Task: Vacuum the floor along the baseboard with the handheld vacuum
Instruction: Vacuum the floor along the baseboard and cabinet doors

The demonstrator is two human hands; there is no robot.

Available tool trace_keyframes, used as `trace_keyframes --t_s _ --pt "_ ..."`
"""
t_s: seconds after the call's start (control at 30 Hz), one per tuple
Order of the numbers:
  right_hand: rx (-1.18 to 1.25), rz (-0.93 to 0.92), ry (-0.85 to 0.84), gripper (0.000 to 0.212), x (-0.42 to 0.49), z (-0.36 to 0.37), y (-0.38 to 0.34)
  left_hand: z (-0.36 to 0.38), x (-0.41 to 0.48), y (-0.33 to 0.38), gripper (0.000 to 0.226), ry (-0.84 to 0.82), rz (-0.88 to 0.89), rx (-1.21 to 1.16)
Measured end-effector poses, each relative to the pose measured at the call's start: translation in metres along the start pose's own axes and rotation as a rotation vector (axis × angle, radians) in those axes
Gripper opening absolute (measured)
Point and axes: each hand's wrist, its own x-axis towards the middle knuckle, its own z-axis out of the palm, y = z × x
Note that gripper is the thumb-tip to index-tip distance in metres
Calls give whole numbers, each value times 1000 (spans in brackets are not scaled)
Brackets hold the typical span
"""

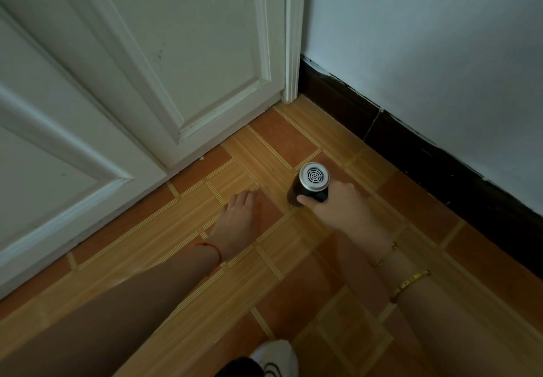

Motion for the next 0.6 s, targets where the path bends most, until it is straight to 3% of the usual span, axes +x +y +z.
trace_keyframes --t_s 0.3,0.6 --pt "200 -65 -11 57 14 17 -13 0 -2 -14 69 2 -16 -33" --pt "462 -86 -72 43 55 65 -71 -9 -8 -65 74 77 -157 -97"
